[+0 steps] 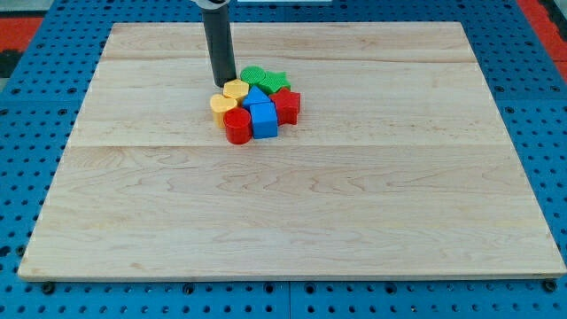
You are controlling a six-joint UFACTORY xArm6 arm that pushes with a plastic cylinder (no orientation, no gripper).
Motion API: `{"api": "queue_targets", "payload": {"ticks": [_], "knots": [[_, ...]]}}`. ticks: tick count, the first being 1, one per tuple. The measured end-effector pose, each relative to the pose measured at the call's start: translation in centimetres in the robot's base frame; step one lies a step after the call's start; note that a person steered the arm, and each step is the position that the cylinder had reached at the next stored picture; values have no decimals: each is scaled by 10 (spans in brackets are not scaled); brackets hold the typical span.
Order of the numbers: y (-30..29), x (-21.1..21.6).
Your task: Move your arm away from the green circle
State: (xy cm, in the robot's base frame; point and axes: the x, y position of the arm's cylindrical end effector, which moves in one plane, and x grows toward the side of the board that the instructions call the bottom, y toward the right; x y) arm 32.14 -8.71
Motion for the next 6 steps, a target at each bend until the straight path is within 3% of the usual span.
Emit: {"api": "queue_targets", "payload": {"ticks": [1, 4, 5, 6], "knots": [[1, -27], [35, -44], [-26, -37], [-38, -9]]}}
